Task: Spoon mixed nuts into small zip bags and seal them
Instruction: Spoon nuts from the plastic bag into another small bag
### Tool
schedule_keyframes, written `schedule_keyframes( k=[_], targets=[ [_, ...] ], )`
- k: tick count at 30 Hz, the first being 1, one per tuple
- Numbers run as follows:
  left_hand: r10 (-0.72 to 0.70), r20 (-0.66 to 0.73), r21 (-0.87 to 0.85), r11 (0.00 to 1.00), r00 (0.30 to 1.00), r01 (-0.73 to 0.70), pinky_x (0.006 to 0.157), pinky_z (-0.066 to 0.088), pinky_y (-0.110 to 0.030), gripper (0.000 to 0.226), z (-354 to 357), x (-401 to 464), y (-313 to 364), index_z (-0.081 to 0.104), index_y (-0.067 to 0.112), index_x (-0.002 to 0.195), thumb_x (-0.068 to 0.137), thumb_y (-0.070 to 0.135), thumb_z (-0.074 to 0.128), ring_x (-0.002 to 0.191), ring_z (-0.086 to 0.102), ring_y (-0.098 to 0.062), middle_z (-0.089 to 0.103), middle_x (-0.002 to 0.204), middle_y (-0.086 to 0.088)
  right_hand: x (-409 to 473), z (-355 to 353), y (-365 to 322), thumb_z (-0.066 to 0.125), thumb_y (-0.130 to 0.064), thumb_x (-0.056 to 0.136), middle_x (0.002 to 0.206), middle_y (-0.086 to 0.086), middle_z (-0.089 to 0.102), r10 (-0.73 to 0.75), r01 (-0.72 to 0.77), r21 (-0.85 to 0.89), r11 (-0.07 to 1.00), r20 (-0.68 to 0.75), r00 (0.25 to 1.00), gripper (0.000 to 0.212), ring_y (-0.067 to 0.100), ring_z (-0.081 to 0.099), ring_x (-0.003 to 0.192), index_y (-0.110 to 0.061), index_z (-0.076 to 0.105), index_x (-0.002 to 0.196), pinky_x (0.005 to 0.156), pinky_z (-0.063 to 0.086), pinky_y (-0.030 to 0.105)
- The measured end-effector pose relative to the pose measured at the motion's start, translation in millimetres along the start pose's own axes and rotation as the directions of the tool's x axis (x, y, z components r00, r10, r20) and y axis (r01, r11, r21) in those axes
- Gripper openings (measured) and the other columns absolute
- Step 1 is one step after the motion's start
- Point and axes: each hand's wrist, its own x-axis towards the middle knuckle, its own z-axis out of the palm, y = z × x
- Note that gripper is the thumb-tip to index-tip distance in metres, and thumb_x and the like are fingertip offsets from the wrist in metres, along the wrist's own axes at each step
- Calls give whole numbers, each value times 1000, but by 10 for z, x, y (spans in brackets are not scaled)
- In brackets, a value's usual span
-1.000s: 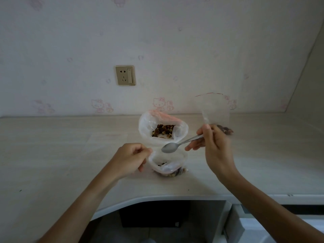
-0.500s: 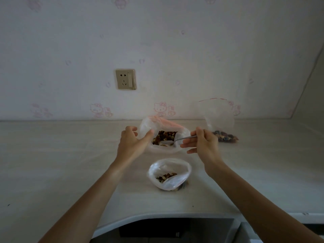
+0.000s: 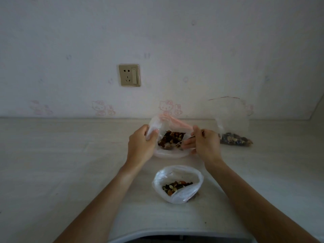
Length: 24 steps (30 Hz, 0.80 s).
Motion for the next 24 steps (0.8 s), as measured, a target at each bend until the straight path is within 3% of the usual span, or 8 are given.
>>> schedule_keyframes(
  k=[3, 7, 10, 15, 18, 20, 23, 24],
  targets=[
    [-19, 24, -28, 999, 1000, 19, 57, 35, -33, 43, -3, -3, 19, 45, 12, 70, 101, 35, 62, 60, 51, -18, 49, 63, -1, -9, 51, 49, 48, -36, 108, 67, 4, 77, -4, 4, -9, 1000, 3, 1000, 41, 23, 75, 58, -6, 69, 89, 51, 52, 28],
    [-25, 33, -65, 998, 999, 27, 59, 37, -34, 43, -22, 0, 28, 49, 2, 76, 101, 35, 62, 68, 61, -35, 53, 67, -11, -48, 83, 50, 52, -38, 106, 71, 3, 78, -19, 19, 9, 1000, 10, 1000, 41, 23, 75, 58, -7, 71, 87, 44, 51, 24],
    [-9, 24, -81, 997, 1000, 11, 57, 41, -34, 43, -25, -3, 29, 52, -2, 80, 100, 34, 62, 73, 64, -40, 61, 75, -22, -70, 97, 42, 55, -34, 106, 72, 1, 78, -27, 27, 10, 1000, -8, 1000, 36, 21, 75, 58, -8, 72, 88, 44, 53, 25],
    [-6, 26, -104, 995, 1000, 9, 62, 44, -39, 42, -22, -6, 27, 58, -5, 88, 101, 35, 61, 79, 64, -44, 64, 84, -27, -86, 126, 77, 57, -32, 105, 77, -1, 79, -27, 28, -43, 999, 32, 999, 32, 18, 76, 61, -10, 76, 91, 36, 45, 26],
    [-12, 26, -120, 993, 1000, 15, 62, 43, -38, 45, -42, -9, 12, 55, -8, 88, 102, 34, 61, 76, 64, -45, 61, 84, -30, -77, 125, 91, 57, -30, 105, 76, -2, 79, -26, 28, -37, 999, 58, 998, 31, 18, 76, 62, -9, 77, 90, 38, 49, 29],
    [0, 19, -114, 993, 1000, 2, 60, 40, -35, 44, -48, -20, 22, 51, -4, 81, 102, 34, 62, 68, 60, -43, 57, 76, -27, -72, 118, 96, 57, -25, 105, 75, 0, 79, -22, 23, -23, 999, 64, 998, 29, 19, 76, 63, -8, 76, 92, 42, 54, 32],
    [71, -5, -47, 996, 997, -71, 54, 33, -29, 45, -49, -46, 46, 42, 9, 71, 103, 36, 61, 55, 46, -26, 43, 63, -6, -81, 85, 98, 55, -20, 106, 76, 4, 78, -31, 30, 7, 1000, 64, 997, 24, 23, 77, 64, -9, 74, 95, 44, 57, 35],
    [82, -13, -35, 996, 997, -82, 54, 34, -31, 45, -50, -50, 48, 40, 12, 70, 103, 35, 61, 55, 48, -29, 41, 63, -3, -87, 66, 98, 54, -19, 106, 77, 5, 78, -29, 27, 24, 999, 60, 998, 24, 24, 77, 65, -9, 73, 95, 45, 57, 36]
  ],
)
